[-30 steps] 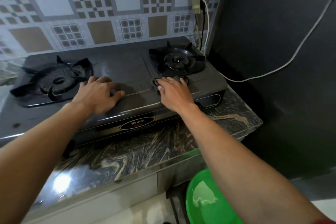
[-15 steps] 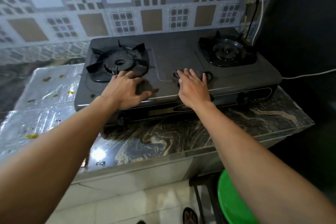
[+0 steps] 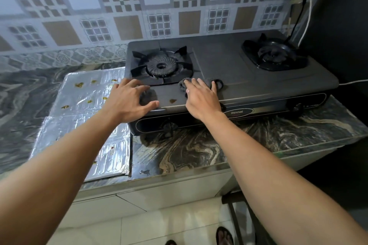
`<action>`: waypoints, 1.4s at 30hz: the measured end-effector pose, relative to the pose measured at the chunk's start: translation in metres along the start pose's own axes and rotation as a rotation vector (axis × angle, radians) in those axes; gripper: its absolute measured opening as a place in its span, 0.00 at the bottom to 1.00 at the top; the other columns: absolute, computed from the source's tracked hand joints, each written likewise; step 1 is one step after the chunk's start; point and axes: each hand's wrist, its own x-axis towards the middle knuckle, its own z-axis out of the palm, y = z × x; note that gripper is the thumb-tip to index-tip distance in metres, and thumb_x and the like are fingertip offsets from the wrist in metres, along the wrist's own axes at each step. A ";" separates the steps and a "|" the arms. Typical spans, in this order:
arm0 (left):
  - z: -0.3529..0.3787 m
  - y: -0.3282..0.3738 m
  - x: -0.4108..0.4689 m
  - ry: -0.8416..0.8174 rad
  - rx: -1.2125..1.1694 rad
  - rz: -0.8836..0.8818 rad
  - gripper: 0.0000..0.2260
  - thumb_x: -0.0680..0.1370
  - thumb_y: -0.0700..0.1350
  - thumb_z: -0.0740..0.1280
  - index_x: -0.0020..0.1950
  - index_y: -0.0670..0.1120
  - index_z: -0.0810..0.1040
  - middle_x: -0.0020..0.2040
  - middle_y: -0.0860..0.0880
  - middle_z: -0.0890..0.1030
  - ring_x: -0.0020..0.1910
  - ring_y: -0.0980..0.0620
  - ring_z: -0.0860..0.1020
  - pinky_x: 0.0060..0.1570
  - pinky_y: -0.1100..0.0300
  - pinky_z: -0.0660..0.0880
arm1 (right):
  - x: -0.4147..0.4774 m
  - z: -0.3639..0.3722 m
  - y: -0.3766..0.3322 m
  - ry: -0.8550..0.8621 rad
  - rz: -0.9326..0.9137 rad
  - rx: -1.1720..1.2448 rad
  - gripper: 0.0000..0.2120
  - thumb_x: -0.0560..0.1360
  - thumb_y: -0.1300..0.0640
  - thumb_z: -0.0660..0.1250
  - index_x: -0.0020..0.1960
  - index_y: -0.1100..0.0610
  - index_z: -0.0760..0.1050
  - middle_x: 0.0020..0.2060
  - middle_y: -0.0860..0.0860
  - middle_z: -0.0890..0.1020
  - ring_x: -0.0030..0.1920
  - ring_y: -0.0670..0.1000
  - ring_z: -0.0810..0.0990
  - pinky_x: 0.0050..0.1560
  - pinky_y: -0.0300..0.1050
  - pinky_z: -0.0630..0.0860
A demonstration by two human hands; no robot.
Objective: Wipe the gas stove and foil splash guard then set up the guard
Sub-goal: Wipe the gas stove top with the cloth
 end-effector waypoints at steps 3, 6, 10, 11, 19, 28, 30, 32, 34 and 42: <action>0.000 -0.019 -0.007 -0.046 -0.020 -0.009 0.42 0.69 0.78 0.53 0.72 0.51 0.74 0.70 0.46 0.74 0.68 0.42 0.67 0.62 0.42 0.67 | 0.000 0.008 -0.019 0.008 -0.010 0.006 0.22 0.83 0.57 0.51 0.76 0.52 0.62 0.76 0.52 0.66 0.77 0.52 0.57 0.75 0.64 0.45; 0.000 -0.031 -0.016 -0.086 -0.040 -0.017 0.47 0.67 0.80 0.52 0.75 0.51 0.70 0.73 0.46 0.70 0.71 0.42 0.64 0.65 0.41 0.66 | -0.001 0.016 -0.035 0.011 -0.015 -0.004 0.22 0.83 0.56 0.51 0.77 0.52 0.61 0.76 0.52 0.65 0.78 0.52 0.57 0.76 0.63 0.45; 0.002 -0.045 -0.025 -0.102 -0.068 -0.047 0.46 0.67 0.80 0.52 0.76 0.52 0.69 0.74 0.48 0.69 0.71 0.42 0.64 0.66 0.40 0.66 | -0.003 0.025 -0.062 0.003 -0.058 0.001 0.23 0.83 0.56 0.50 0.77 0.52 0.60 0.76 0.52 0.64 0.78 0.52 0.56 0.76 0.63 0.44; 0.002 -0.048 -0.026 -0.101 -0.073 -0.048 0.45 0.68 0.78 0.51 0.76 0.52 0.68 0.74 0.48 0.69 0.71 0.42 0.64 0.66 0.39 0.66 | -0.003 0.028 -0.069 -0.002 -0.070 0.005 0.23 0.83 0.56 0.50 0.77 0.52 0.60 0.77 0.52 0.64 0.78 0.51 0.56 0.76 0.63 0.44; 0.000 -0.065 -0.033 -0.162 -0.109 -0.068 0.41 0.69 0.74 0.51 0.78 0.55 0.64 0.78 0.45 0.65 0.74 0.40 0.63 0.68 0.36 0.64 | 0.007 0.032 -0.102 -0.089 -0.214 0.057 0.24 0.81 0.60 0.54 0.76 0.48 0.62 0.76 0.50 0.65 0.78 0.51 0.56 0.75 0.63 0.45; 0.003 -0.075 -0.038 -0.184 -0.158 -0.090 0.39 0.71 0.72 0.53 0.79 0.56 0.61 0.79 0.44 0.61 0.76 0.38 0.60 0.70 0.34 0.61 | -0.008 0.014 -0.063 -0.206 -0.414 0.133 0.26 0.80 0.62 0.56 0.75 0.42 0.64 0.77 0.46 0.63 0.78 0.45 0.54 0.78 0.55 0.43; 0.005 -0.076 -0.039 -0.170 -0.162 -0.092 0.37 0.72 0.70 0.56 0.79 0.56 0.61 0.79 0.45 0.61 0.76 0.38 0.60 0.71 0.34 0.61 | -0.012 0.014 -0.052 -0.163 -0.348 0.154 0.24 0.82 0.60 0.55 0.75 0.43 0.64 0.76 0.46 0.64 0.78 0.45 0.55 0.78 0.55 0.44; 0.006 -0.076 -0.041 -0.159 -0.175 -0.101 0.37 0.72 0.70 0.57 0.79 0.56 0.61 0.79 0.44 0.60 0.76 0.39 0.59 0.71 0.35 0.61 | -0.014 0.016 -0.048 -0.093 -0.229 0.175 0.22 0.83 0.59 0.54 0.75 0.47 0.65 0.75 0.48 0.66 0.77 0.47 0.57 0.77 0.56 0.45; 0.006 -0.079 -0.044 -0.150 -0.188 -0.109 0.38 0.72 0.70 0.58 0.79 0.56 0.62 0.79 0.44 0.61 0.76 0.39 0.59 0.72 0.37 0.61 | -0.012 0.018 -0.056 -0.031 -0.130 0.161 0.18 0.82 0.60 0.54 0.72 0.52 0.67 0.71 0.52 0.72 0.76 0.51 0.61 0.77 0.59 0.48; 0.006 -0.081 -0.044 -0.186 -0.224 -0.134 0.40 0.71 0.72 0.57 0.79 0.55 0.62 0.79 0.44 0.62 0.76 0.39 0.61 0.70 0.37 0.64 | 0.005 0.041 -0.134 -0.057 -0.276 0.048 0.26 0.78 0.64 0.57 0.75 0.51 0.64 0.75 0.50 0.67 0.77 0.51 0.58 0.76 0.63 0.49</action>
